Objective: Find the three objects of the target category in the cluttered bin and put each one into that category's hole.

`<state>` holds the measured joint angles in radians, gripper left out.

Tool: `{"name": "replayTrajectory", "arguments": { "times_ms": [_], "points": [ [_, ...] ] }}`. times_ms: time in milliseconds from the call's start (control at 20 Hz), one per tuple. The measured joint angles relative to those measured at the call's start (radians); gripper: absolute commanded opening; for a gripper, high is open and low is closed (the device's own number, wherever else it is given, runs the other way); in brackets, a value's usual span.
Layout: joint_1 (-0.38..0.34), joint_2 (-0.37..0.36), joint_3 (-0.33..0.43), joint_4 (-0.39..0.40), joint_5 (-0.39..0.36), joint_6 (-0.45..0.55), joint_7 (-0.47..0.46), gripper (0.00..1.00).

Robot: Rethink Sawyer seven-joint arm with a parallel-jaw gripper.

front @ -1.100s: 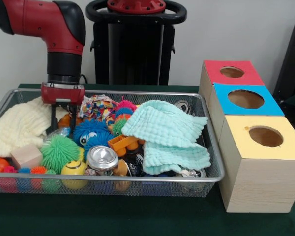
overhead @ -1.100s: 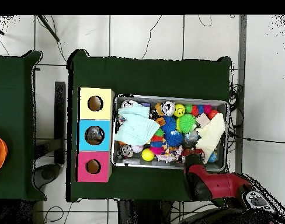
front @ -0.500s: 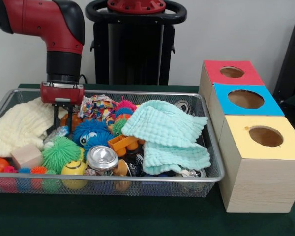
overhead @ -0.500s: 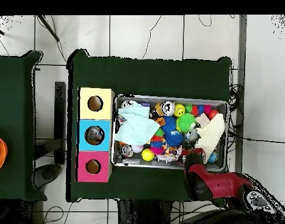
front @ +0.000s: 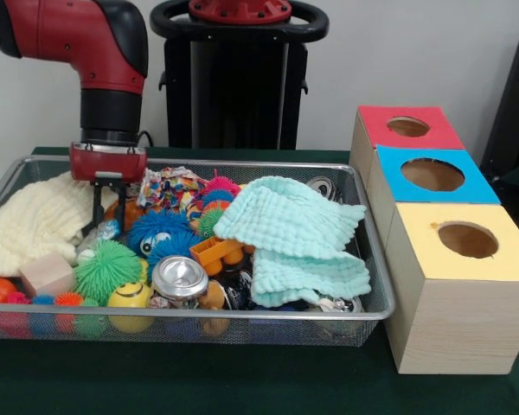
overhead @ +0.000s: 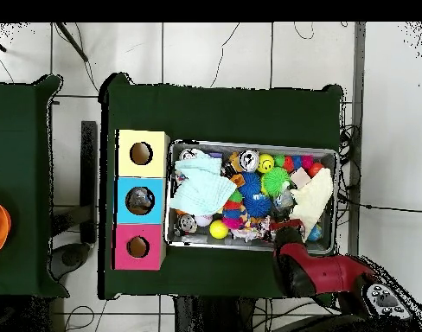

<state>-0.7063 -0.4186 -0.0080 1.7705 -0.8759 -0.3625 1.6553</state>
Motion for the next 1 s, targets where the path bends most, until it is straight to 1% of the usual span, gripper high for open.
{"name": "replayTrajectory", "arguments": {
  "times_ms": [100,200,350,500,750,1000],
  "points": [
    [-0.018,-0.016,0.023,0.007,-0.01,0.03,0.0,0.0],
    [-0.062,-0.05,0.075,0.025,-0.015,0.099,0.0,0.0],
    [-0.102,-0.082,0.12,0.046,-0.015,0.167,0.0,0.0],
    [-0.151,-0.132,0.178,0.079,-0.015,0.276,0.0,0.0],
    [-0.164,-0.194,0.215,0.11,-0.014,0.37,0.0,0.0],
    [-0.163,-0.223,0.233,0.126,-0.014,0.375,0.0,0.0]
  ]
}}
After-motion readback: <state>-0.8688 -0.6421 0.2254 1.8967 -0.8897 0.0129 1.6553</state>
